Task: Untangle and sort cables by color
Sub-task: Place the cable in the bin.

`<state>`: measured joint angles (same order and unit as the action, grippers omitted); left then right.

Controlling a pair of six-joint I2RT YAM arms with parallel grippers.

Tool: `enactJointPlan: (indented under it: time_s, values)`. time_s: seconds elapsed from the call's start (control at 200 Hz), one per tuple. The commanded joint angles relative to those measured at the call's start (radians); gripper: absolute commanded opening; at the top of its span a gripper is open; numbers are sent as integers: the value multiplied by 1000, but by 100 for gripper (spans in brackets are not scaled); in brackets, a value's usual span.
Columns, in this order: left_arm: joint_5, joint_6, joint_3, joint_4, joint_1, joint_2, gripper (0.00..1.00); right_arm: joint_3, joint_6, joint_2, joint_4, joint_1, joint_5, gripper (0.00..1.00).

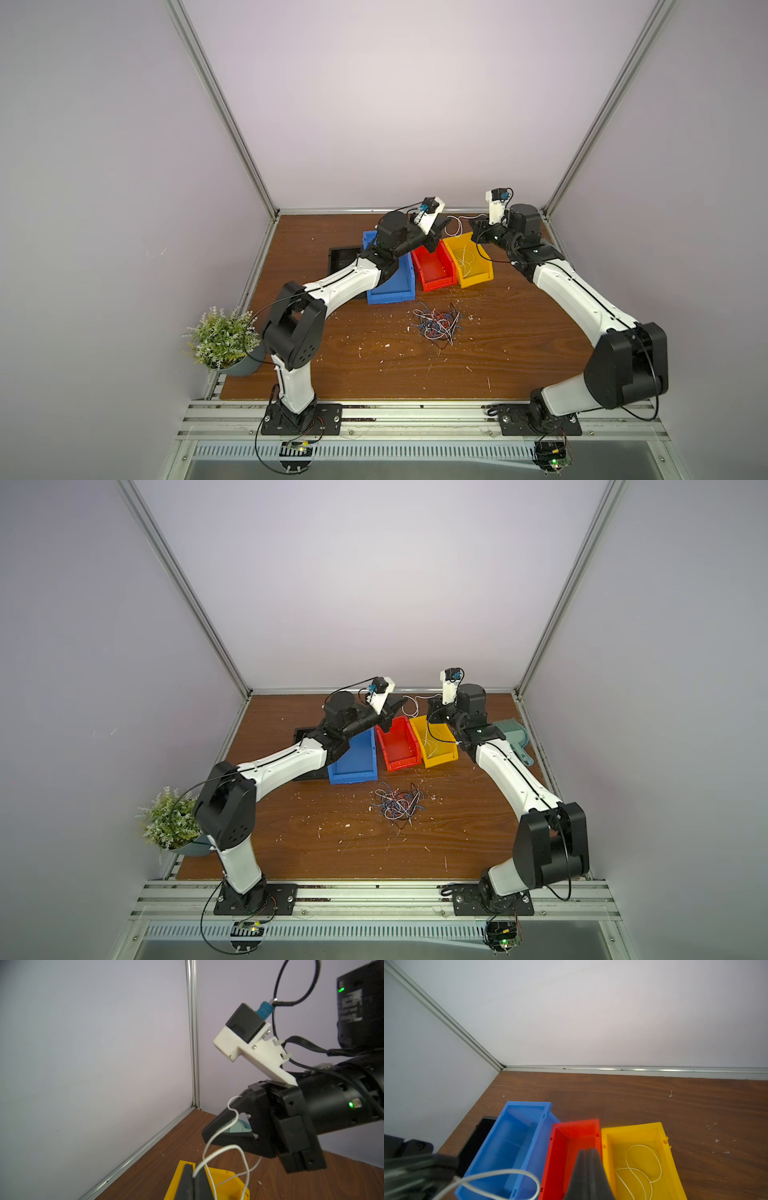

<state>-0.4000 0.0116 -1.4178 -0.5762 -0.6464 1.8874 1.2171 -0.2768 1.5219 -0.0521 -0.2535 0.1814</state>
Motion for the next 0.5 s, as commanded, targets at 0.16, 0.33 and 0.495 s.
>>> enactJointPlan:
  time_s: [0.16, 0.33, 0.495]
  values:
    - [39, 63, -205, 43, -33, 207, 0, 27, 30, 125, -129, 49, 4, 0]
    - [54, 98, -285, 85, -39, 308, 0, 64, 60, 217, -113, 55, 5, 0]
    - [70, 112, -296, 100, -40, 350, 0, 71, 40, 232, -53, 59, -11, 19]
